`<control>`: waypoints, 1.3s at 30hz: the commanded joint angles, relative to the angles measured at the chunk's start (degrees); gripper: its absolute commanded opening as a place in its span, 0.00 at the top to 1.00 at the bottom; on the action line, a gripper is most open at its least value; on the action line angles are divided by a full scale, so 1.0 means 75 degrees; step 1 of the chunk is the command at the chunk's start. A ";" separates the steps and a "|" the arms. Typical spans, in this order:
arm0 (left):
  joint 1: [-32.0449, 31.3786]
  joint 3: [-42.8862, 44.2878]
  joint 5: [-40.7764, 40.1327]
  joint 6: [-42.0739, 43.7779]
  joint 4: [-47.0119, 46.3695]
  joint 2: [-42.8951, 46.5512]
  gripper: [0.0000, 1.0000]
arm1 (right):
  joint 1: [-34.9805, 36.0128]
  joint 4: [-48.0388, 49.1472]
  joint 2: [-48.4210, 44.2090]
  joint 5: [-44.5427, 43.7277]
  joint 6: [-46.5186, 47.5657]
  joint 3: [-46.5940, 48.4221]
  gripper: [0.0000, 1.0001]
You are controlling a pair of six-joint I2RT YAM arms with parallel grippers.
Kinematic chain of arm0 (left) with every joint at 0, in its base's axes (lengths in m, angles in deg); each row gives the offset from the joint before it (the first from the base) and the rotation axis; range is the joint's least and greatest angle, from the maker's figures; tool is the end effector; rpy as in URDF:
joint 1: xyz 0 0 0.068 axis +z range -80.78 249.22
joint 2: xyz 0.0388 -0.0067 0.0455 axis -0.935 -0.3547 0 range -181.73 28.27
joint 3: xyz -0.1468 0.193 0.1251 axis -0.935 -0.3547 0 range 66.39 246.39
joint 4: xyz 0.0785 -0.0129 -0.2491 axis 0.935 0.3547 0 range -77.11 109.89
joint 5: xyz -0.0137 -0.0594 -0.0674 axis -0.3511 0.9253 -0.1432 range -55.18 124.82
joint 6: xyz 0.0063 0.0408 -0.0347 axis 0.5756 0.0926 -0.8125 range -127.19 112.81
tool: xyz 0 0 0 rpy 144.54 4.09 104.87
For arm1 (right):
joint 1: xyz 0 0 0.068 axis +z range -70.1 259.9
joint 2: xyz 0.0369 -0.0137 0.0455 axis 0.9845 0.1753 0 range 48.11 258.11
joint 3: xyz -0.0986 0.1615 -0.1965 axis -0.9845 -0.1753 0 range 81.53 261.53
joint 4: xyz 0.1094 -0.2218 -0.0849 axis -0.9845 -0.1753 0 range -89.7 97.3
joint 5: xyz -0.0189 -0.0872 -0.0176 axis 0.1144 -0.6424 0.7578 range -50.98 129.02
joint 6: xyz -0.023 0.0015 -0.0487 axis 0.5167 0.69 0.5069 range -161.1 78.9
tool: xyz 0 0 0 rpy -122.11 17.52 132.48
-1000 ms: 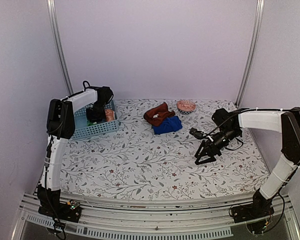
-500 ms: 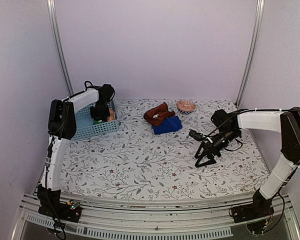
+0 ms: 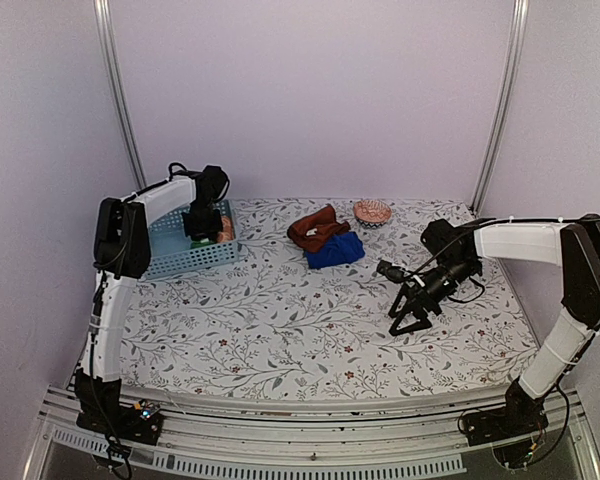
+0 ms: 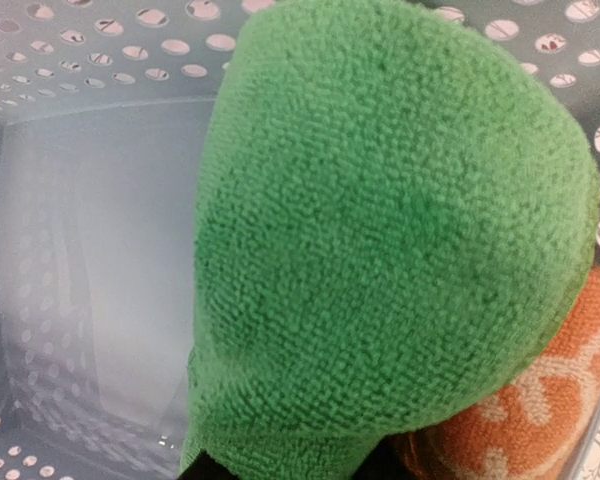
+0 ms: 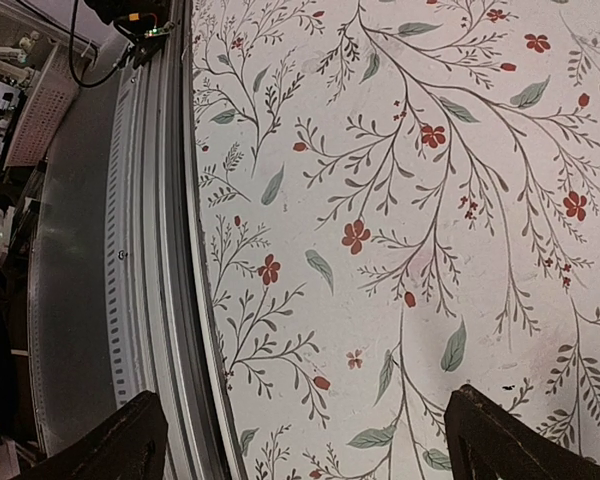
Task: Roll the towels
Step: Place the towel in the storage box, then adjust the towel in the storage box.
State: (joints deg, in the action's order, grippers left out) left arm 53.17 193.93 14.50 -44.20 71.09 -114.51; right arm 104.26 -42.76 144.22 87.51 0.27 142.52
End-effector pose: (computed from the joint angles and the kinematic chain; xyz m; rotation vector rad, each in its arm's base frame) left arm 0.4965 -0.1299 0.1638 -0.5637 2.6577 0.2589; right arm 0.2543 0.1444 0.1868 -1.5053 2.2363 1.1837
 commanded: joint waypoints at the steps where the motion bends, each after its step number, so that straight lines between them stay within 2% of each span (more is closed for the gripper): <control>1: -0.0064 -0.0408 0.0707 0.0210 -0.0269 0.0301 0.69 | 0.0057 0.0007 0.0051 0.0003 0.0006 -0.0080 0.01; 8: -0.0072 -0.0655 0.0686 0.0464 -0.0316 0.0462 0.62 | 0.0070 0.0005 0.0075 0.0000 0.0004 -0.0089 0.01; 17: -0.0030 -0.2443 0.0749 0.0866 -0.1382 0.1949 0.51 | 0.0161 -0.0017 0.0110 -0.0031 0.0016 -0.0070 0.01; 22: -0.0028 -0.2671 0.1086 0.0992 -0.1588 0.2472 0.45 | 0.0215 -0.0017 0.0133 -0.0067 0.0025 -0.0076 0.01; 30: 0.0018 -0.2743 0.0642 0.1267 -0.1402 0.2824 0.43 | 0.0222 -0.0017 0.0087 -0.0076 0.0006 -0.0108 0.01; 32: 0.0016 -0.3071 0.0208 0.1304 -0.1551 0.3185 0.45 | 0.0221 -0.0016 0.0082 -0.0073 0.0004 -0.0112 0.01; 34: 0.0086 -0.3735 0.0118 0.1511 -0.1990 0.3641 0.54 | 0.0224 -0.0016 0.0087 -0.0077 0.0009 -0.0114 0.01; 36: 0.0246 -0.4429 0.0564 0.1751 -0.2585 0.4197 0.70 | 0.0227 -0.0018 0.0098 -0.0079 0.0015 -0.0109 0.01; 37: 0.0335 -0.4673 0.0863 0.1817 -0.2768 0.4378 0.87 | 0.0232 -0.0025 0.0107 -0.0079 0.0026 -0.0100 0.01; 38: 0.0397 -0.4888 0.1133 0.1862 -0.2893 0.4484 1.00 | 0.0232 -0.0029 0.0108 -0.0079 0.0019 -0.0103 0.01; 39: 0.0442 -0.5019 0.1324 0.1870 -0.2956 0.4533 1.00 | 0.0233 -0.0025 0.0110 -0.0087 0.0017 -0.0099 0.01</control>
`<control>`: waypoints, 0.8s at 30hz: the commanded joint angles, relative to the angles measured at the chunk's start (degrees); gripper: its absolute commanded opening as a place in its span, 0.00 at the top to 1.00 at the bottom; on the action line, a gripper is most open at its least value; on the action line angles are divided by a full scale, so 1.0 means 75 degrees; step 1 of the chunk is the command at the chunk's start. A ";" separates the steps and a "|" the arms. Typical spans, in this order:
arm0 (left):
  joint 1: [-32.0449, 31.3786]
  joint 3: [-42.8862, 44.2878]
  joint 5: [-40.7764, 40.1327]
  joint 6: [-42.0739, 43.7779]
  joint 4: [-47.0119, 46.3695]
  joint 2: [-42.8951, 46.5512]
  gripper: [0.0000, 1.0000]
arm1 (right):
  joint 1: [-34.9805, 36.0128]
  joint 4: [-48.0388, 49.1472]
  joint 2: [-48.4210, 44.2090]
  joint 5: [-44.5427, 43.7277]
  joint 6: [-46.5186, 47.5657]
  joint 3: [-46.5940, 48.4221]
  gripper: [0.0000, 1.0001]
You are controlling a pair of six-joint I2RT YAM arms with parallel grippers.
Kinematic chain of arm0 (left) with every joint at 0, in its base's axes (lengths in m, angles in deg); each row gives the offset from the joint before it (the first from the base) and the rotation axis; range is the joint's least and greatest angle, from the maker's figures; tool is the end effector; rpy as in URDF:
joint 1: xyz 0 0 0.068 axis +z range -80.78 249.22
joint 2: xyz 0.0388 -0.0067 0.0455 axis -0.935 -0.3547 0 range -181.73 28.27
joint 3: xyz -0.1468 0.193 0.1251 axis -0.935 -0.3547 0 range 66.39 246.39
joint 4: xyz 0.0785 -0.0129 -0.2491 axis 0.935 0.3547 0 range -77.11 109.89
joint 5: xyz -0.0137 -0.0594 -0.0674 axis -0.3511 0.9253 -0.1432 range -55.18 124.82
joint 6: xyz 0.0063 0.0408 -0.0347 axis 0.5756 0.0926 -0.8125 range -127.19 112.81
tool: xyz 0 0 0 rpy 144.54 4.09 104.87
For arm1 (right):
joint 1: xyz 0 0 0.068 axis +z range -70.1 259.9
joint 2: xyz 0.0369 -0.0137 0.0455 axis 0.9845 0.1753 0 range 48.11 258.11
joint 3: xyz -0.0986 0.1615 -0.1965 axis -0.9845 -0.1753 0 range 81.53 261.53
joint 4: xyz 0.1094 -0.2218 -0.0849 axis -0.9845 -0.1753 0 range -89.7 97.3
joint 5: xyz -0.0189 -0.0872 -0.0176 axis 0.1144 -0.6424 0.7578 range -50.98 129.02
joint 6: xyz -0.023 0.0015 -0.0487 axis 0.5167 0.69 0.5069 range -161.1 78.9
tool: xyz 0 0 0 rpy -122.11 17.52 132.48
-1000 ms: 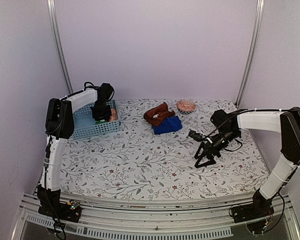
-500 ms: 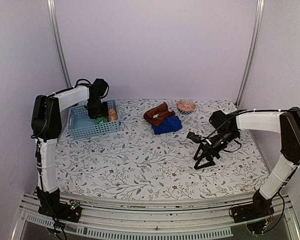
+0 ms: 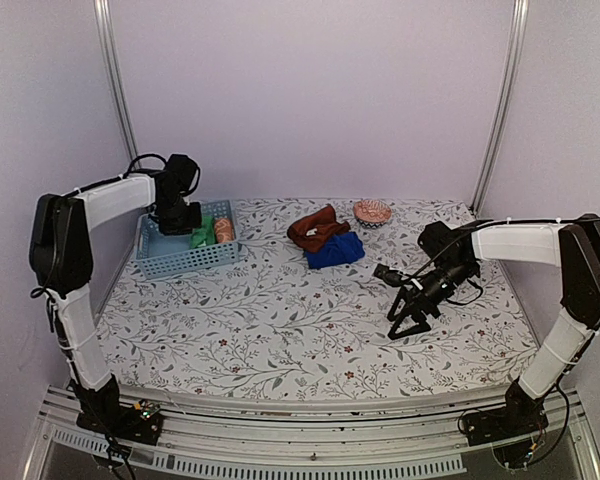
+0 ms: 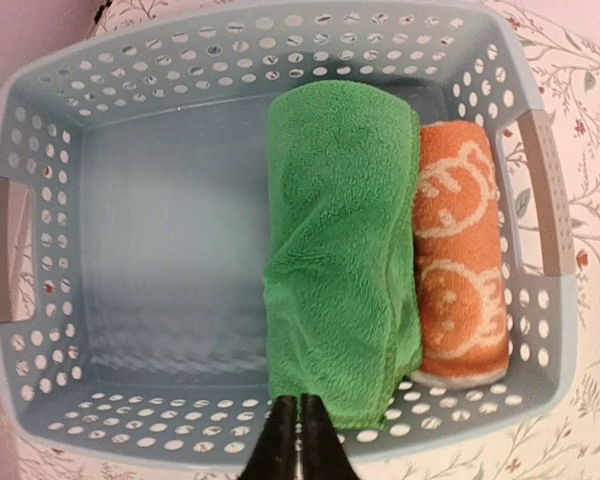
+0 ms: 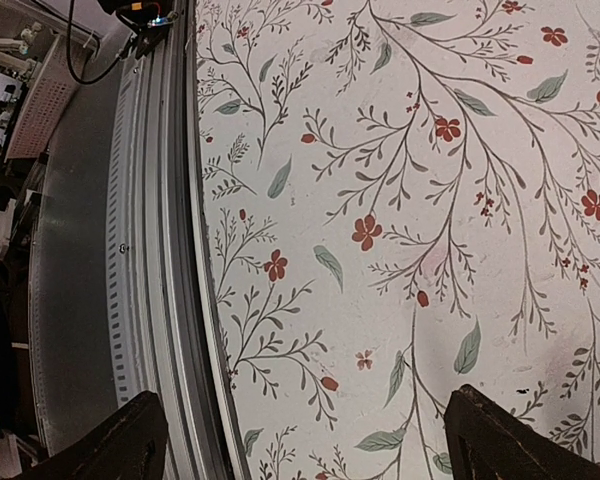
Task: Roll the towels
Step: Adjust the towel in the storage box.
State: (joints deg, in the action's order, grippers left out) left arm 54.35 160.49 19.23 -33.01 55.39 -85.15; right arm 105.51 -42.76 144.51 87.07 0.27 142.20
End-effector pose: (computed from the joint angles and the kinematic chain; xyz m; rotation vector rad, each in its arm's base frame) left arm 0.4154 -0.1003 0.2359 -0.3354 2.5669 0.1063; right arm 0.2505 0.1495 0.1839 -1.5354 2.2404 1.1854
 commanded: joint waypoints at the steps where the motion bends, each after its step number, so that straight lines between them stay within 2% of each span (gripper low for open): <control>1: 0.0322 -0.0650 0.0831 0.0403 -0.0883 0.0608 1.00 | 0.0066 -0.0017 0.0072 -0.0032 0.0016 -0.0053 0.01; 5: 0.0312 -0.0654 0.1323 0.0679 -0.0990 0.0271 1.00 | 0.0078 -0.0019 0.0081 -0.0043 0.0016 -0.0053 0.01; 10: 0.0319 -0.0420 0.1292 0.0754 -0.1019 -0.0374 1.00 | 0.0078 -0.0017 0.0084 -0.0055 0.0016 -0.0061 0.01; 17: 0.0252 -0.0043 0.1795 0.0683 -0.1014 -0.1043 1.00 | 0.0078 -0.0013 0.0068 -0.0073 0.0016 -0.0074 0.01; 24: 0.0030 0.0355 0.1956 0.0639 -0.1014 -0.1347 1.00 | 0.0080 0.0005 0.0102 -0.0102 0.0026 -0.0074 0.01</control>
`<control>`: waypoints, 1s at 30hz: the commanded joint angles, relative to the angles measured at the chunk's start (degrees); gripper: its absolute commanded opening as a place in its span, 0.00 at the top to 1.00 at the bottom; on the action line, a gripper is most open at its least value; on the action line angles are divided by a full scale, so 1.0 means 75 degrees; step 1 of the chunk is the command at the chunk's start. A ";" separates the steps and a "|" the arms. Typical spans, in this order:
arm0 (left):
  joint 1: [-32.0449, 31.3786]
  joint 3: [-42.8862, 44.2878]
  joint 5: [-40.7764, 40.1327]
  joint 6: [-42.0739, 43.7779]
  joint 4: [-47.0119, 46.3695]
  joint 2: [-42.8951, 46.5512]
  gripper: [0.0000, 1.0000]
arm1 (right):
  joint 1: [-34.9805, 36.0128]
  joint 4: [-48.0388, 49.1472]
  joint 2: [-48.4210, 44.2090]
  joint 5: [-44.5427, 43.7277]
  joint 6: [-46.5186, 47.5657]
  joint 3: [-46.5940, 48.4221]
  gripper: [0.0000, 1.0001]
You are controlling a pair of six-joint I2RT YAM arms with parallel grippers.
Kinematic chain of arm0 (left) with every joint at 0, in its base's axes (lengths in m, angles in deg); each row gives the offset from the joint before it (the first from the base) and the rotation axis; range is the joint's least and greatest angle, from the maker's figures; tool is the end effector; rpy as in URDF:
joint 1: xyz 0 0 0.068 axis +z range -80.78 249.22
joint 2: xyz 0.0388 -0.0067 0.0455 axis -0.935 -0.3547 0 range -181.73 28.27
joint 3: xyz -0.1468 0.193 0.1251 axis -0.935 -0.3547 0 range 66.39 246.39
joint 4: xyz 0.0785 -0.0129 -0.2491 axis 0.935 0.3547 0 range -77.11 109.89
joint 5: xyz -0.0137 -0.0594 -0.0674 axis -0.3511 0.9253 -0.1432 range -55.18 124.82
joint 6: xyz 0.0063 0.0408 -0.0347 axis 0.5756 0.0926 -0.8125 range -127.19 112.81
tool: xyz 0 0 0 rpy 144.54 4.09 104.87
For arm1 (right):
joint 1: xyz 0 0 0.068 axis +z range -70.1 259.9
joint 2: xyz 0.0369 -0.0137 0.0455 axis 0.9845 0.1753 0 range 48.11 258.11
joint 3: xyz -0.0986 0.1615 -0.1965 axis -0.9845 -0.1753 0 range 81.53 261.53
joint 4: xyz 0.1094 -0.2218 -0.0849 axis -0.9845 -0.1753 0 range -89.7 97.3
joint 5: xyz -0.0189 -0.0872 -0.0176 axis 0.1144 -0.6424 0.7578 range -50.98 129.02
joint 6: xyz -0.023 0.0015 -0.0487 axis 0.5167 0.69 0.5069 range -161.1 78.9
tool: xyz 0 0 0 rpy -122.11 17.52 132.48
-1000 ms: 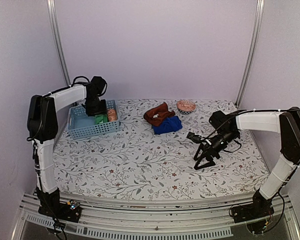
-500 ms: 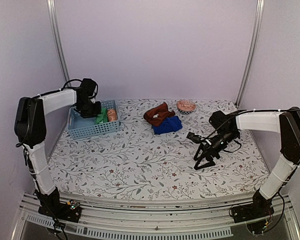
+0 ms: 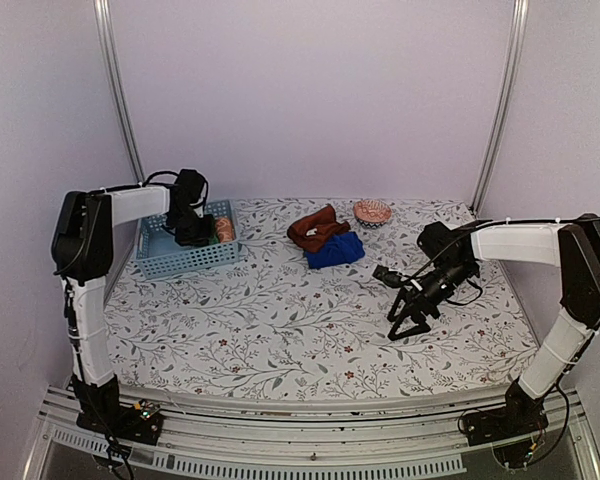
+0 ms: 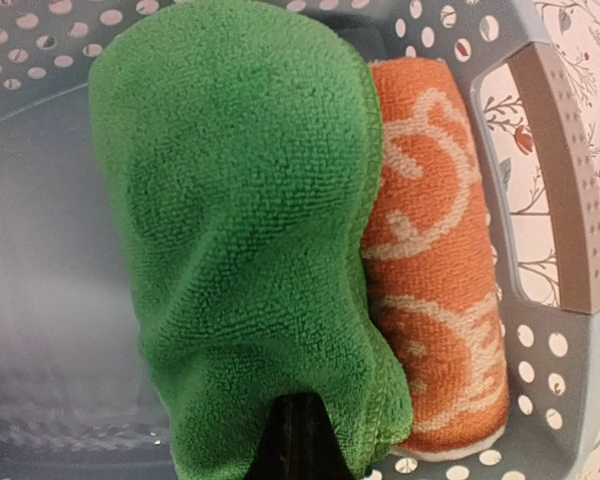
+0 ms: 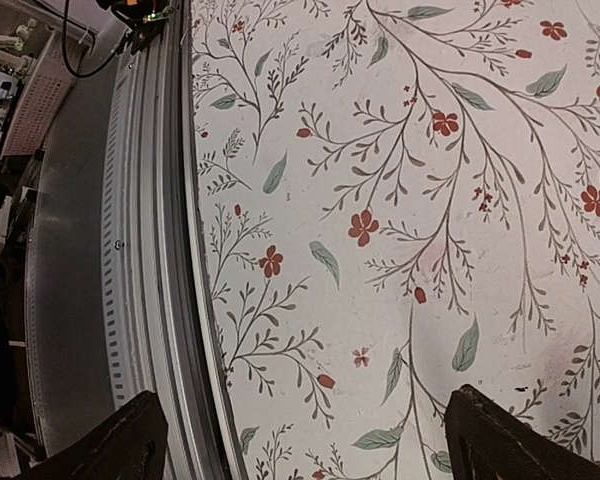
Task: Roll the towels
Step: Adjust the towel in the storage box.
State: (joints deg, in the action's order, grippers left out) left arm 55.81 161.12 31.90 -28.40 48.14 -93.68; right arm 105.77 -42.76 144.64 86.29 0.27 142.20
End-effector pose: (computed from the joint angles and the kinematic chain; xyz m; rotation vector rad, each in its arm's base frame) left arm 0.4438 -0.1039 0.1817 -0.1979 2.6578 -0.1294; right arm 0.2502 0.1504 0.1829 -1.5458 2.2485 1.1699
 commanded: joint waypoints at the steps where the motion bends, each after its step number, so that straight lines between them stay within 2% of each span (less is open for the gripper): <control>1: -0.0195 0.0317 0.0226 0.0059 -0.0047 -0.0219 1.00 | 0.0037 0.0007 0.0089 0.0003 0.0017 -0.0079 0.01; 7: -0.0186 0.0298 -0.0151 0.0200 0.0105 0.0032 1.00 | 0.0044 0.0086 0.0001 -0.0116 -0.0004 -0.0071 0.01; 10: -0.0189 0.0062 -0.0224 0.0285 0.0141 0.0589 1.00 | 0.0000 0.0316 -0.0302 -0.0430 -0.0148 -0.0048 0.01; 12: -0.0191 0.0009 0.0099 0.0332 0.0179 0.1070 0.97 | -0.0164 0.0465 -0.0560 -0.0644 -0.0281 0.0094 0.01; 16: -0.0208 -0.0096 0.0659 0.0540 0.0075 0.2291 0.86 | -0.0873 0.0789 -0.1176 -0.1275 -0.0720 0.0731 0.01; 22: -0.0330 -0.0211 0.0925 0.1006 -0.0230 0.3718 0.80 | -0.2068 0.1731 -0.2169 -0.2184 -0.1799 0.2161 0.01; 26: -0.0420 0.0002 0.1410 0.0995 -0.0370 0.4470 0.78 | -0.2394 0.2333 -0.2500 -0.3223 -0.2381 0.2775 0.01; 30: -0.0717 0.0649 0.1651 0.1023 -0.0443 0.4925 0.75 | -0.2481 0.2929 -0.2799 -0.3687 -0.3058 0.3162 0.01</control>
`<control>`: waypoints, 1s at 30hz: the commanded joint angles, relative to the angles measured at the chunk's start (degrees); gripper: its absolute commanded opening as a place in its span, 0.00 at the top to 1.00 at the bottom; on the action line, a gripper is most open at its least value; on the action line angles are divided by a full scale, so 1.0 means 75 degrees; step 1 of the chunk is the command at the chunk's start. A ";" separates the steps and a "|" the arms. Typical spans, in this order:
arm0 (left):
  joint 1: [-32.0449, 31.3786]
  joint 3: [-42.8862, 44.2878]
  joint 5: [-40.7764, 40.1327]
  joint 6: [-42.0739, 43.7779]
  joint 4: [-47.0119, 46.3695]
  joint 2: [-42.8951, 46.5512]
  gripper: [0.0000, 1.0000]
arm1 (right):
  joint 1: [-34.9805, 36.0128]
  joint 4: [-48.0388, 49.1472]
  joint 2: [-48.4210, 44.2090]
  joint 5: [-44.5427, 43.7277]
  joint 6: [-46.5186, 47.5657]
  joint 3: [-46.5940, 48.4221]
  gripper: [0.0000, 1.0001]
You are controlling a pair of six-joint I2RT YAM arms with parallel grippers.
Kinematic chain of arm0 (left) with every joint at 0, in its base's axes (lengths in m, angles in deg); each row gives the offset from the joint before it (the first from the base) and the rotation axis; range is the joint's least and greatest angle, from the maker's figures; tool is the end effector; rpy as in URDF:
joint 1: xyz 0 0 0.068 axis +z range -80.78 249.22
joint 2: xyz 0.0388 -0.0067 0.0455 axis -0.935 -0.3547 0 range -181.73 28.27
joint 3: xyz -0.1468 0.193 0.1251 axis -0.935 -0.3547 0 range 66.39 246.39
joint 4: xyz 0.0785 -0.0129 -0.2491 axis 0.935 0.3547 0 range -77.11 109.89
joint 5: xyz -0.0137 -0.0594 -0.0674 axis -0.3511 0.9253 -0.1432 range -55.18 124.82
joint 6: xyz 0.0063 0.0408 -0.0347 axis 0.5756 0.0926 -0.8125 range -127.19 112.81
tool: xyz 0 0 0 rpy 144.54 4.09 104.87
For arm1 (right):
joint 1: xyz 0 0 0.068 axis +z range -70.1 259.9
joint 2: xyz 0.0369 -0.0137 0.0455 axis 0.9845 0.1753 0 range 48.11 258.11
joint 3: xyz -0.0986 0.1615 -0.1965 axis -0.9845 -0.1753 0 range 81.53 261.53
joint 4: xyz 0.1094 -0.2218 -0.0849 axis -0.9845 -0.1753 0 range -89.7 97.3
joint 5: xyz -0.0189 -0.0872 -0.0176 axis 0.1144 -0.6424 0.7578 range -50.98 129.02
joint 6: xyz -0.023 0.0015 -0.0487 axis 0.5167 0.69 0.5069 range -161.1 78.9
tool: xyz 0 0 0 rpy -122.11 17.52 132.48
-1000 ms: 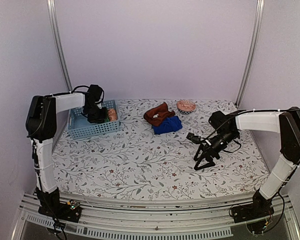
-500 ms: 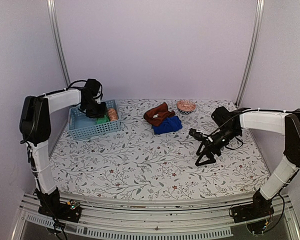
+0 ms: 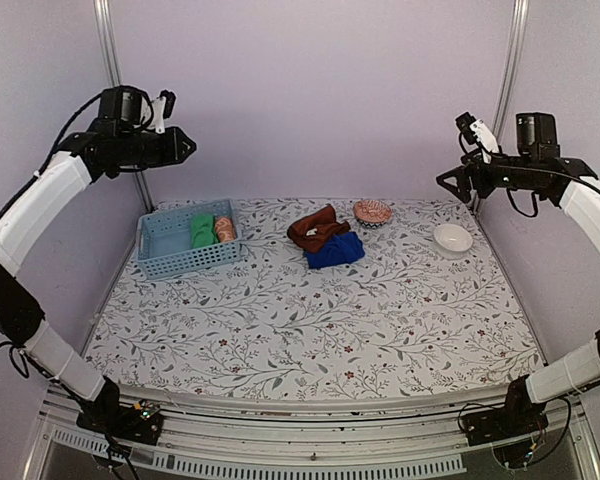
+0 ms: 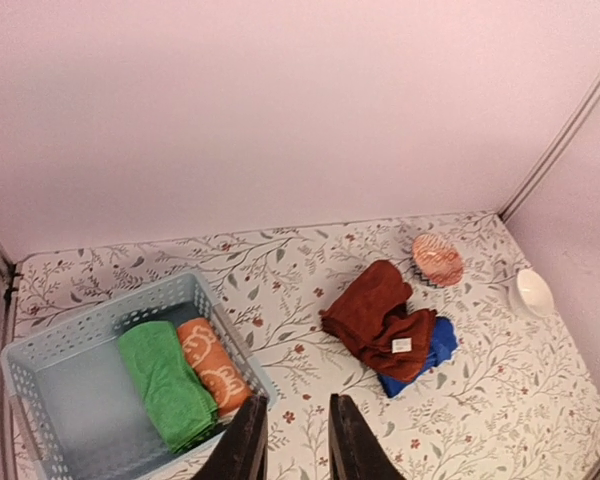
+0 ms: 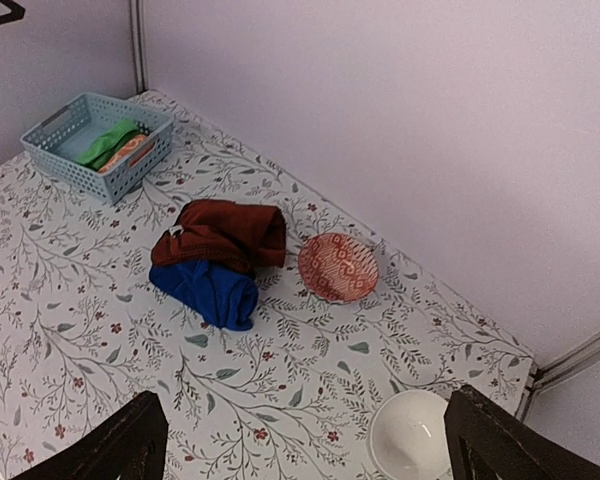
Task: Roll the towels
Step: Reset both arms
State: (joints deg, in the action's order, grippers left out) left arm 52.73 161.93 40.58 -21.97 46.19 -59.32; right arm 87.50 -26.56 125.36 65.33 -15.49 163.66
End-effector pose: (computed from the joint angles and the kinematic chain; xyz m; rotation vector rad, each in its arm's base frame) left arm 0.3271 -0.1005 0.4238 0.0953 2.0373 -0.4465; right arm 0.2887 0.0545 0.4003 -0.8405 1.8493 0.2789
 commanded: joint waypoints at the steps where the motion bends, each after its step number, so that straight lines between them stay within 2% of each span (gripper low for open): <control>1: -0.0380 0.0608 0.0525 0.0212 -0.0235 0.0448 0.75 | -0.0045 0.0933 -0.0304 -0.1052 -0.1271 0.0351 0.01; 3: -0.0547 0.0528 0.0515 0.0362 -0.0484 0.0688 0.71 | -0.0045 0.1336 -0.0498 -0.1481 -0.1938 0.0344 0.01; 5: -0.0727 -0.0062 0.0319 0.0610 -0.1003 0.1057 0.57 | -0.0046 0.1828 -0.0786 -0.2012 -0.2488 -0.0026 0.01; 6: -0.0793 -0.0579 0.0130 0.0738 -0.1379 0.1303 0.48 | -0.0041 0.2098 -0.0945 -0.2257 -0.2721 -0.0289 0.01; 8: -0.0866 -0.1793 -0.0264 0.0921 -0.2276 0.1800 0.05 | -0.0040 0.2692 -0.1307 -0.2515 -0.2954 -0.0878 0.01; 9: -0.0877 -0.2411 -0.0539 0.0969 -0.2674 0.2097 0.02 | -0.0040 0.2849 -0.1510 -0.2518 -0.3024 -0.1170 0.01; 12: -0.0885 -0.3887 -0.1280 0.1113 -0.3611 0.2519 0.01 | -0.0040 0.3268 -0.1861 -0.2520 -0.2979 -0.2037 0.01; 15: -0.0880 -0.4723 -0.1624 0.1618 -0.4132 0.2634 0.02 | -0.0040 0.3439 -0.1998 -0.2674 -0.2957 -0.2599 0.01; 17: -0.0901 -0.4565 -0.1809 0.1813 -0.3960 0.2522 0.01 | -0.0042 0.3503 -0.2042 -0.2740 -0.2918 -0.2770 0.01; 21: -0.0930 -0.3350 -0.2313 0.1879 -0.2847 0.1991 0.01 | -0.0048 0.3442 -0.2050 -0.3054 -0.2880 -0.2471 0.01; 24: -0.0967 -0.2866 -0.2465 0.1970 -0.2519 0.1735 0.02 | -0.0103 0.3385 -0.2053 -0.3276 -0.2959 -0.2318 0.01; 26: -0.0977 -0.3102 -0.2518 0.2030 -0.2748 0.1783 0.02 | -0.0133 0.3457 -0.2099 -0.3476 -0.3019 -0.2446 0.01; 30: -0.0994 -0.4273 -0.2577 0.2366 -0.3804 0.2087 0.02 | -0.0280 0.3568 -0.2154 -0.3661 -0.3230 -0.2746 0.01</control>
State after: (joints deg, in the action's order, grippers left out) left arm 46.07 136.80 23.16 -7.46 22.26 -44.59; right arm 86.56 -1.67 110.39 41.15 -37.44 144.45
